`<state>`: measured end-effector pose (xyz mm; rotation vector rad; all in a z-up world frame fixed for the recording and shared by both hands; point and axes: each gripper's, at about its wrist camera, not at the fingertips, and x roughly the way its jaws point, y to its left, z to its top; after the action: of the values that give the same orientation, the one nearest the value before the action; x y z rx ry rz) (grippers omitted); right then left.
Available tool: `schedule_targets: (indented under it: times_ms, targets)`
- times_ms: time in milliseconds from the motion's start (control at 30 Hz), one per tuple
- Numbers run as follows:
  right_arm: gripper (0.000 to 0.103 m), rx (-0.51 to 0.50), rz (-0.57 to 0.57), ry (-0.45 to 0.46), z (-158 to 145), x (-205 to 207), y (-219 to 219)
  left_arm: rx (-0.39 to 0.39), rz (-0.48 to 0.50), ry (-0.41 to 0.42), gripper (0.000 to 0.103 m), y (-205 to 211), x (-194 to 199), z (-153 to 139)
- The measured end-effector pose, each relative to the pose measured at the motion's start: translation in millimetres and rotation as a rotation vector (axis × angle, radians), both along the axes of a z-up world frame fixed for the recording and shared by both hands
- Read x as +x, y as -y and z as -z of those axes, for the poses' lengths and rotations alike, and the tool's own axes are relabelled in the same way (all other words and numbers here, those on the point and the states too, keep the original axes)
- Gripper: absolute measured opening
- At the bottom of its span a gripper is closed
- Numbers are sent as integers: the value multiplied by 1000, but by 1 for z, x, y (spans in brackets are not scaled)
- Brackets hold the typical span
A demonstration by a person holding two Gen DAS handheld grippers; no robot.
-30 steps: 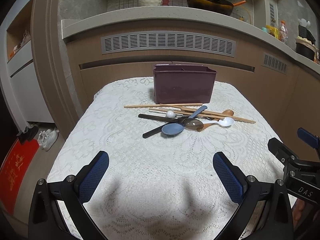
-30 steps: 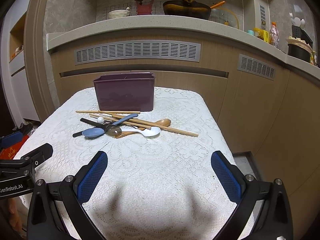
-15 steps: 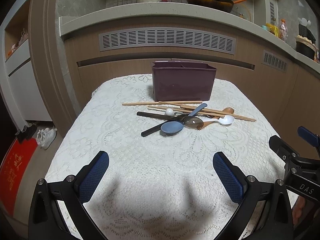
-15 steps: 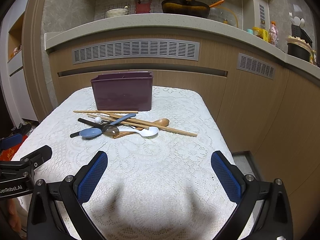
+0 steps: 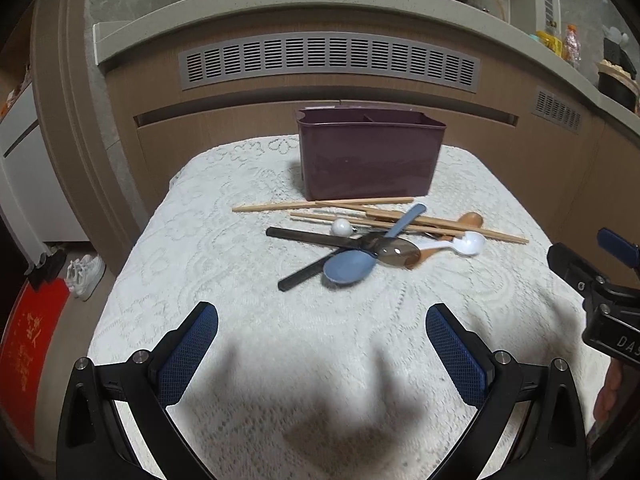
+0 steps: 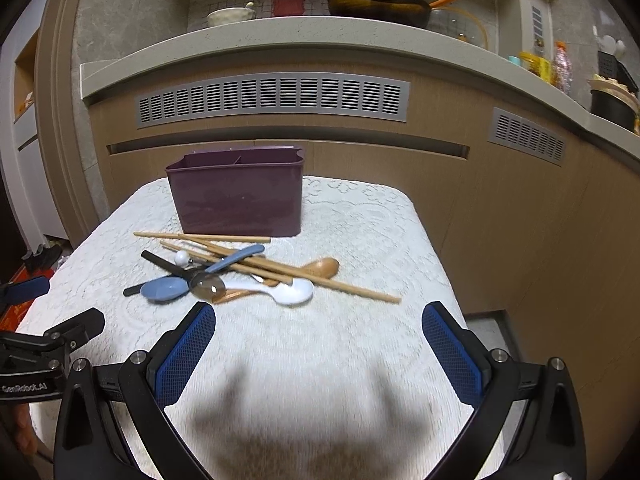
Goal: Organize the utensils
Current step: 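Lower the right tool onto the blue plastic spoon and close on its handle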
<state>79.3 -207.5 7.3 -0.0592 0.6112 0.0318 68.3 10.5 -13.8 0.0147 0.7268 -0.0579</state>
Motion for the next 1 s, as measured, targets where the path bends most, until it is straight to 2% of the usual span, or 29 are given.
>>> schedule_targets:
  times_ms: [133, 233, 300, 367, 467, 567, 633, 767, 867, 1000]
  targets:
    - [103, -17, -43, -16, -2, 26, -4, -28, 19, 7, 103, -8, 20, -4]
    - [102, -37, -89, -51, 1, 50, -9, 7, 76, 16, 101, -6, 38, -5]
    - [99, -27, -125, -86, 5, 65, -12, 23, 117, -2, 95, -4, 52, -2]
    - [89, -22, -157, -133, 12, 80, -16, 16, 156, -43, 84, -6, 68, 4]
    - [79, -38, -192, -180, 22, 93, -24, -5, 236, -98, 77, -8, 85, 16]
    - [79, -62, -186, -184, 29, 98, -27, 32, 337, -106, 64, -4, 97, 24]
    - [79, -61, -179, -191, 32, 100, -27, 55, 409, -120, 63, -1, 108, 29]
    - [79, -70, -178, -214, 39, 100, -22, 31, 550, -235, 63, 9, 136, 44]
    - [79, -70, -177, -228, 43, 99, -18, 44, 531, -236, 63, 11, 152, 45]
    - [73, -12, -194, -263, 45, 109, -17, -39, 522, -292, 63, 8, 165, 48]
